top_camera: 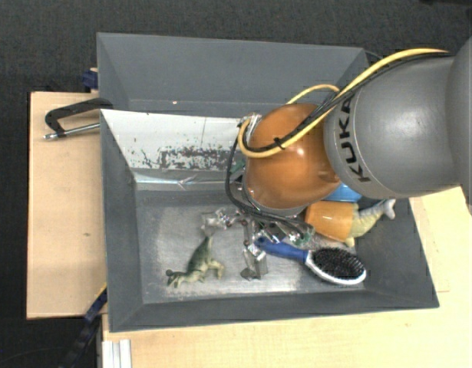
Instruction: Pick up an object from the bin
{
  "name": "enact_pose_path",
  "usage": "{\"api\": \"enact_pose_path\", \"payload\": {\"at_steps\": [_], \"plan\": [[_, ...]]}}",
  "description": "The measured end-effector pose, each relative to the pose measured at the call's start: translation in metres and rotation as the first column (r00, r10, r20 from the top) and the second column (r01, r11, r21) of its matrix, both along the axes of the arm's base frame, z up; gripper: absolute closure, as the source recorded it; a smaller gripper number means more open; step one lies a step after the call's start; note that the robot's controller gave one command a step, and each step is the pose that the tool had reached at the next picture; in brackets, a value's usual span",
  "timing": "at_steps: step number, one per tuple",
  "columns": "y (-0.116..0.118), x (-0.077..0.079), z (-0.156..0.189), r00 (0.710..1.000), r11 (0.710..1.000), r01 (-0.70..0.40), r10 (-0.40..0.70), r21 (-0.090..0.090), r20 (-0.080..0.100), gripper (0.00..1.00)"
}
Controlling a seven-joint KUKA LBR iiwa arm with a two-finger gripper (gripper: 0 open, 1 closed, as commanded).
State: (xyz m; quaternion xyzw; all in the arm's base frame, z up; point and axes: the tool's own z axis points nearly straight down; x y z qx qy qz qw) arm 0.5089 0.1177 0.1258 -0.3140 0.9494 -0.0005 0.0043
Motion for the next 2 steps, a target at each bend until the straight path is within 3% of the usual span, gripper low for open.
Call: {"api": "enact_pose_path", "payload": {"at_steps": [1,2], "plan": [[0.0416,-0.0159,-0.0564,0.969,0.969,-0.248,0.248,0.0,-0.011,0.0],[0.0429,-0.0155,-0.0557,0.969,0.969,-0.246,0.246,0.0,-0.008,0.0]]}}
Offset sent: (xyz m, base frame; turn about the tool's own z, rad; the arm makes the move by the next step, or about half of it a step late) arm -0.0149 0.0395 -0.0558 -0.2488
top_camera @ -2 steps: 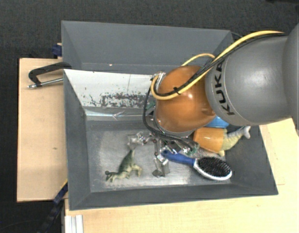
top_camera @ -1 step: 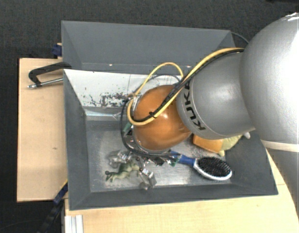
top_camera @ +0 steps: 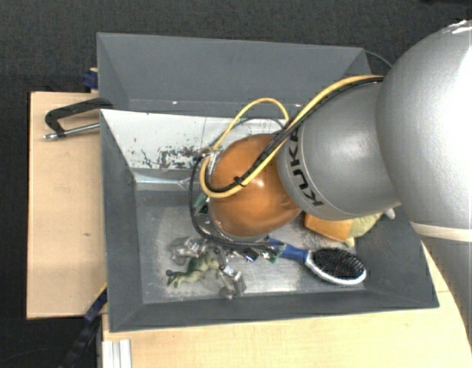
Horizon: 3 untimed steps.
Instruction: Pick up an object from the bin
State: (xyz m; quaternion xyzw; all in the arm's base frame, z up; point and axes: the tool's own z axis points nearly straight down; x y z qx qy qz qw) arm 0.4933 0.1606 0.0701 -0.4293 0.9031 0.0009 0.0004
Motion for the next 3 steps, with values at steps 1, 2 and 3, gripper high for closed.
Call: {"api": "enact_pose_path", "payload": {"at_steps": [1,2,3], "plan": [[0.0,0.0,0.0,1.0,1.0,0.0,0.0,0.0,0.0,1.0],[0.001,0.001,0.01,1.0,1.0,0.002,-0.002,0.002,0.004,1.0],[0.002,0.002,0.013,1.0,1.0,0.004,-0.004,0.002,0.005,1.0]]}}
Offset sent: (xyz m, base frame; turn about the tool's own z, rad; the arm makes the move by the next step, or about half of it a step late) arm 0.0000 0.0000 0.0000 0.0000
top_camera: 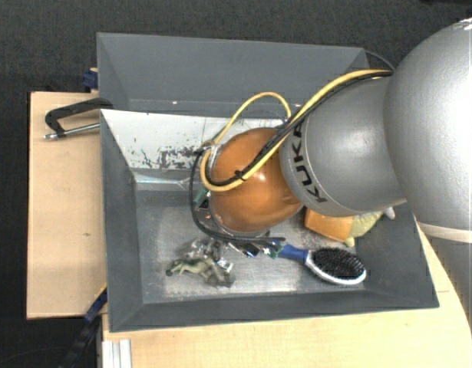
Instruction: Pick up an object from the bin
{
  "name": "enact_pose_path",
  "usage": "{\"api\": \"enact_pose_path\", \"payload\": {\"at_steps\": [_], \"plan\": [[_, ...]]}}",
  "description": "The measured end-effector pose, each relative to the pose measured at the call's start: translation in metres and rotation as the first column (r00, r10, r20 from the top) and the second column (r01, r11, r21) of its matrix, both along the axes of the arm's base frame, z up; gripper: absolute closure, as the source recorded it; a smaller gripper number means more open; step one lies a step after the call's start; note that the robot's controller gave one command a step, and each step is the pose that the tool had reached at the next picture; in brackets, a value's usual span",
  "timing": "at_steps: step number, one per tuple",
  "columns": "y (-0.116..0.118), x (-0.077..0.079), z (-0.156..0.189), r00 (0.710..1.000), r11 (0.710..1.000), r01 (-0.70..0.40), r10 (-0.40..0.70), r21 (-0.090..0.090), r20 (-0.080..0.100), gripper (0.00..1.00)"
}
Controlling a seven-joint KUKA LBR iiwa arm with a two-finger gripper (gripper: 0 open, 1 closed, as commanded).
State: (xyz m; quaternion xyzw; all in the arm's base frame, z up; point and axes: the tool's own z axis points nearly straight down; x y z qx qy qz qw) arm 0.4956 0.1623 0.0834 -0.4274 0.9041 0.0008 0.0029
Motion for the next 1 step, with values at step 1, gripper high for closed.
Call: {"api": "enact_pose_path", "payload": {"at_steps": [1], "plan": [[0.0017,0.0022,0.1187,1.0,1.0,0.001,-0.001,0.002,0.008,1.0]]}}
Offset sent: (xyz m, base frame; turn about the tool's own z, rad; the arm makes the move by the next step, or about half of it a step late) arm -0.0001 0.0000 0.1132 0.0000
